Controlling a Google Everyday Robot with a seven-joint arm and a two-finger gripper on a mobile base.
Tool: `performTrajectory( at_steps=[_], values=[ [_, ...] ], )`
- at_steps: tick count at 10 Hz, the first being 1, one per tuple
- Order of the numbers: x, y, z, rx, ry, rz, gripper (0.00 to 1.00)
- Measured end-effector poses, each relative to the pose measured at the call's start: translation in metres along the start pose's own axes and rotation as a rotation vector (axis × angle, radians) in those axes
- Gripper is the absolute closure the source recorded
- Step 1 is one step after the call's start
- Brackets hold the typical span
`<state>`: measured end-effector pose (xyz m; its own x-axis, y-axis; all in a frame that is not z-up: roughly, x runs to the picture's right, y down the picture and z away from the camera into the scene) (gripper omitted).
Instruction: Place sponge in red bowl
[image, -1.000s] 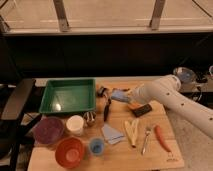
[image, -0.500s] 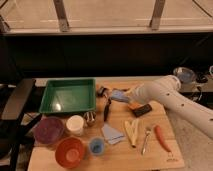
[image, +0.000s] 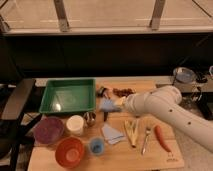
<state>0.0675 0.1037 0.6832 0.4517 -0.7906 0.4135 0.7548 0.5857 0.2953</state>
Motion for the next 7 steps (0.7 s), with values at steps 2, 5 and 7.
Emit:
performTrajectory(
  at_steps=[2, 5, 7],
  values=[
    [-0.04, -0.011, 0.004, 0.027, -0.06, -0.068, 1.0],
    [-0.106, -0.03, 0.028, 0.047, -0.19, -0.168, 1.0],
    [-0.157, -0.037, 0.047, 0.054, -0.317, -0.244, 1.0]
  ],
)
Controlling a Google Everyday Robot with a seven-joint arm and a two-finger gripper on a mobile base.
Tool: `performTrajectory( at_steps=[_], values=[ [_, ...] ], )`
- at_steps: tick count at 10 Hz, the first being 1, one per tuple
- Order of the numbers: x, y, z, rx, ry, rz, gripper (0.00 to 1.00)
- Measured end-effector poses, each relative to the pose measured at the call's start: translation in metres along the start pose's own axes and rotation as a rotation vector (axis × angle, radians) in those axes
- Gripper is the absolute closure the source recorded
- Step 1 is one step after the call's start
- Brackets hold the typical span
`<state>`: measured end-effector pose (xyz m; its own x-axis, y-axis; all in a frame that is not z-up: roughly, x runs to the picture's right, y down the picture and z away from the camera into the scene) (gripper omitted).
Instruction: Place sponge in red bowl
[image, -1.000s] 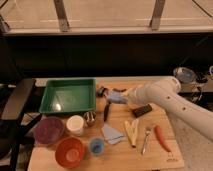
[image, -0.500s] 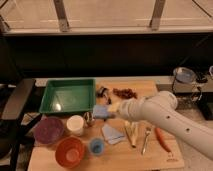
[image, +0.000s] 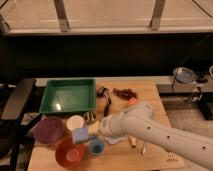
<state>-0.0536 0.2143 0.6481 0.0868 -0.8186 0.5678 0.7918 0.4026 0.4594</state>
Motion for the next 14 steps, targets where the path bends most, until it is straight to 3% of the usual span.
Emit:
performTrajectory(
  at_steps=[1, 7, 12, 14],
  values=[
    [-0.014, -0.003, 0.009, 0.003, -0.048, -0.023, 1.0],
    [-0.013, -0.002, 0.01, -0.001, -0.055, -0.024, 1.0],
    [-0.005, -0.002, 0.04, 0.002, -0.121, -0.045, 0.99],
    [-0.005, -0.002, 0.051, 0.016, -0.148, -0.046, 0.82]
  ],
)
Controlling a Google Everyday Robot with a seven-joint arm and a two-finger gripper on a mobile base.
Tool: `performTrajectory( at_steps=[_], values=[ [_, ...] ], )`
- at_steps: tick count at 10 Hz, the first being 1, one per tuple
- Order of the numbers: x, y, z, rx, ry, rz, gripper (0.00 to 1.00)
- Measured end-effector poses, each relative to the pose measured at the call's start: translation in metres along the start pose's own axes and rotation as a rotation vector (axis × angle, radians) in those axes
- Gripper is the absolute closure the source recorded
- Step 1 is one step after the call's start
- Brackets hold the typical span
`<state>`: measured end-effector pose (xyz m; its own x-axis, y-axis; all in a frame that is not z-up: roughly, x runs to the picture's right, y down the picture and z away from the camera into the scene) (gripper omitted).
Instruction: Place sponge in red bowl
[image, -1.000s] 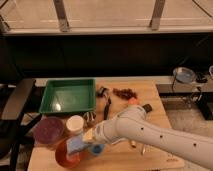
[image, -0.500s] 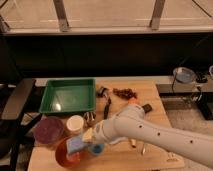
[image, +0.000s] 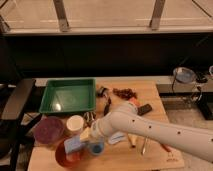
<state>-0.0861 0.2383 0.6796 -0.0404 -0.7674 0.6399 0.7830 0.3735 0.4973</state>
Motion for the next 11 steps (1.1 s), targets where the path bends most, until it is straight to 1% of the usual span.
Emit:
performTrajectory(
  at_steps=[1, 2, 3, 4, 5, 7, 11],
  values=[
    [0.0, -0.002, 0.004, 0.009, -0.01, -0.006, 0.72],
    [0.0, -0.004, 0.007, 0.015, -0.018, -0.013, 0.65],
    [0.0, -0.008, 0.01, 0.025, -0.027, -0.024, 0.52],
    [0.0, -0.01, 0.011, 0.03, -0.029, -0.029, 0.45],
    [0.0, -0.013, 0.012, 0.037, -0.031, -0.038, 0.4],
    [-0.001, -0.018, 0.011, 0.047, -0.031, -0.051, 0.4],
    [-0.001, -0.021, 0.011, 0.046, -0.034, -0.053, 0.4]
  ],
)
